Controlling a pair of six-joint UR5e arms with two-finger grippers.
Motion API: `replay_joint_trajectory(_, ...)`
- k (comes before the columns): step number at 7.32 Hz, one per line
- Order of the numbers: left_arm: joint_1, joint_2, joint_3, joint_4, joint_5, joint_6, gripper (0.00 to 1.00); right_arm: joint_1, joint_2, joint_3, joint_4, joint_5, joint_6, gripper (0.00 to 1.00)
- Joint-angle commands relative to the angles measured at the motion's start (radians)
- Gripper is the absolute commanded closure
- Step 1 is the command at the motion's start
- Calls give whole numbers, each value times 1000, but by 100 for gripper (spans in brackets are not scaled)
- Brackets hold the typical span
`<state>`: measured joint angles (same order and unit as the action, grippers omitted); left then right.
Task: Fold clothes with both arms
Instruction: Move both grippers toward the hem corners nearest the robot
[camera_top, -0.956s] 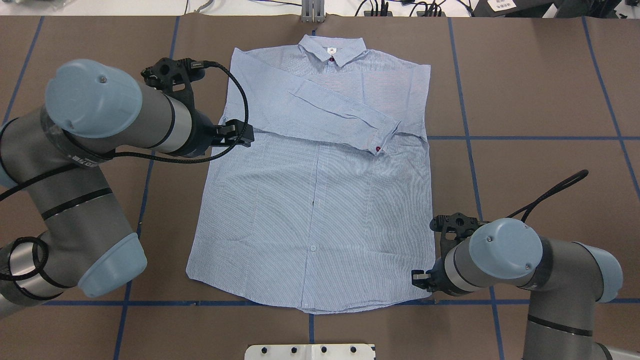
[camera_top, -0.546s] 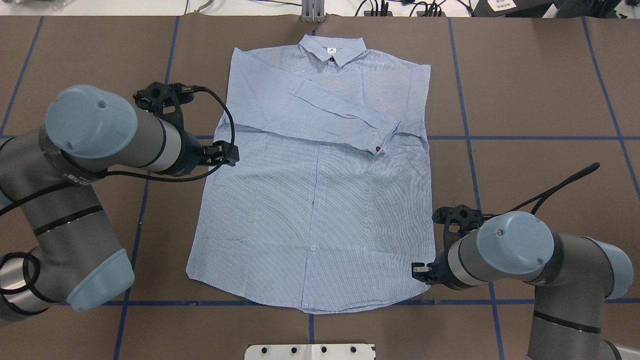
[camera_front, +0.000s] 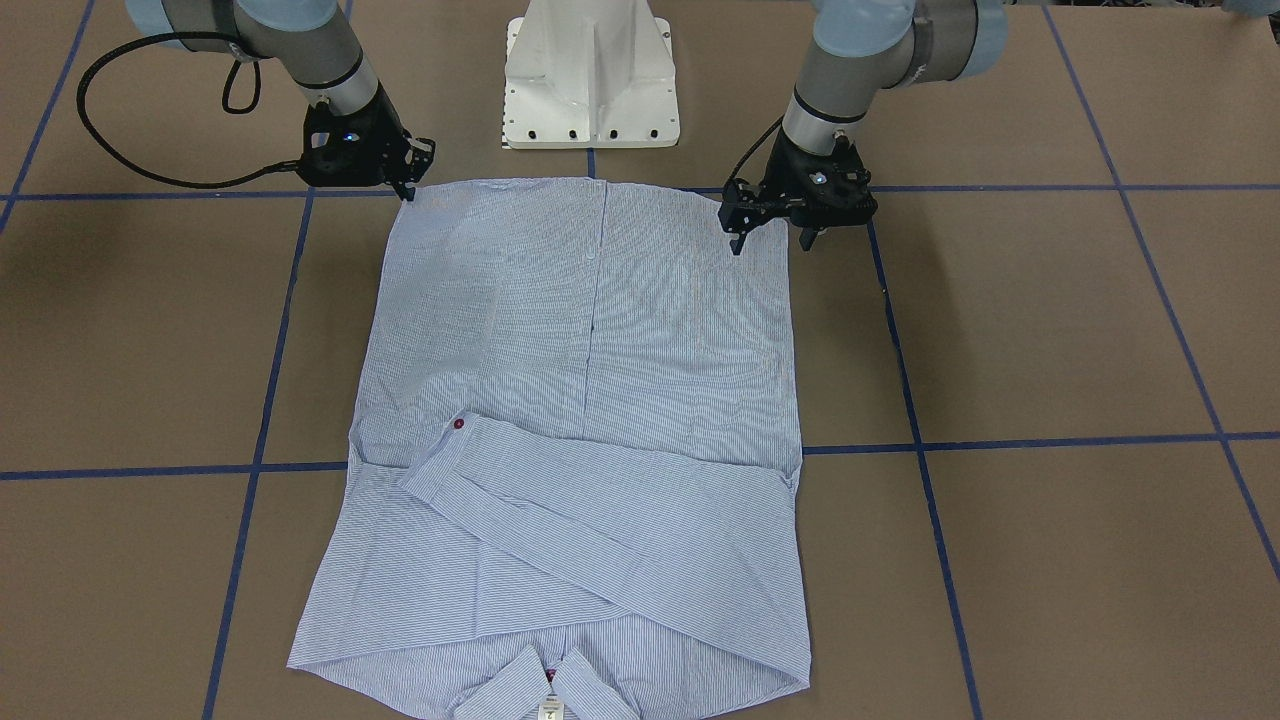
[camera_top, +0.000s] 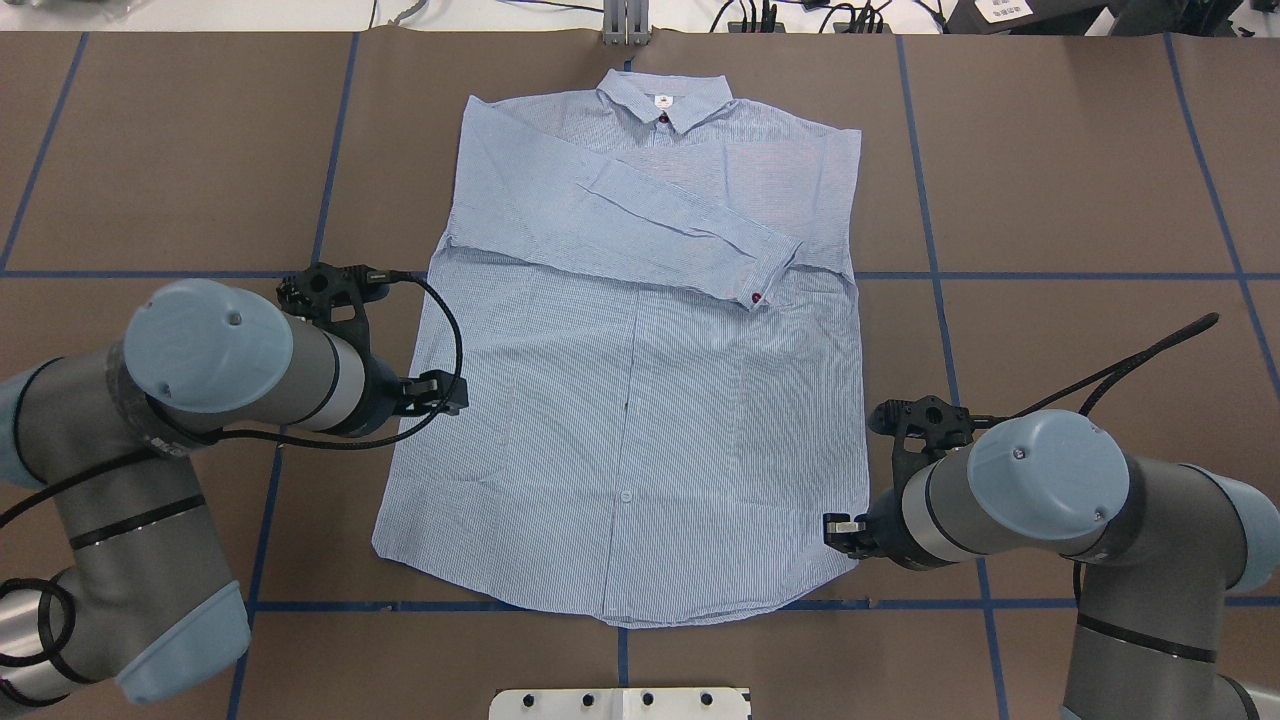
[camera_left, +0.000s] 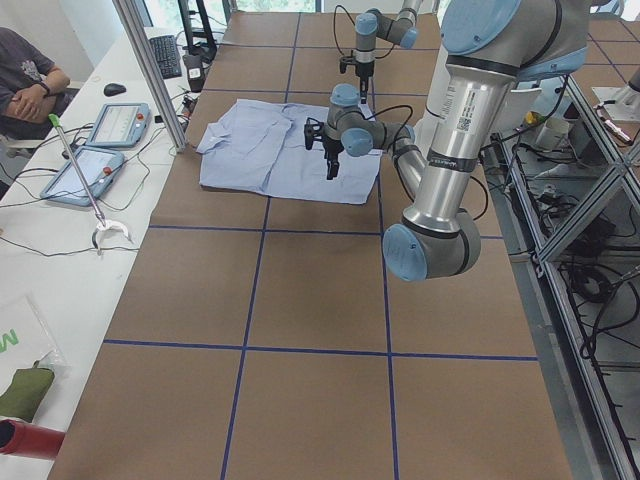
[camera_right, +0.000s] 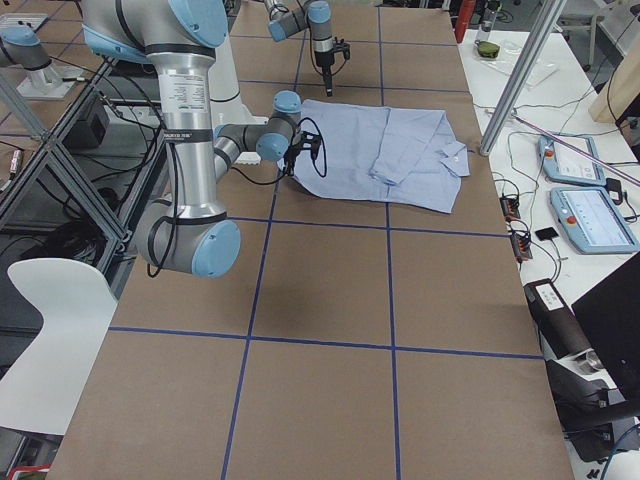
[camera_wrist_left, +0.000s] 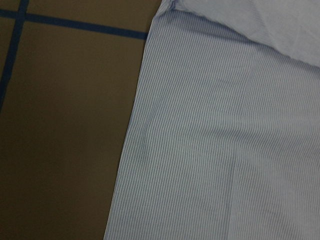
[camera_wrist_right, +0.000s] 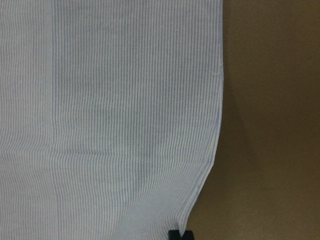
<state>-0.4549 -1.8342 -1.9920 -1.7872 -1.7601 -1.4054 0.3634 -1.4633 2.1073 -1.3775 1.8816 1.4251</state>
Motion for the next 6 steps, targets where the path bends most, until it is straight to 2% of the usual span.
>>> replay_joint_trajectory(1, 47, 55, 2, -67, 48, -9, 1, 6, 0, 0, 0, -1, 0, 100)
replay_joint_trajectory(4, 76, 73, 13, -70, 50, -7, 3, 6, 0, 2, 2, 1, 0, 100)
replay_joint_trajectory(6, 81, 73, 33, -69, 51, -6, 10, 5, 1, 2, 3, -1, 0, 100)
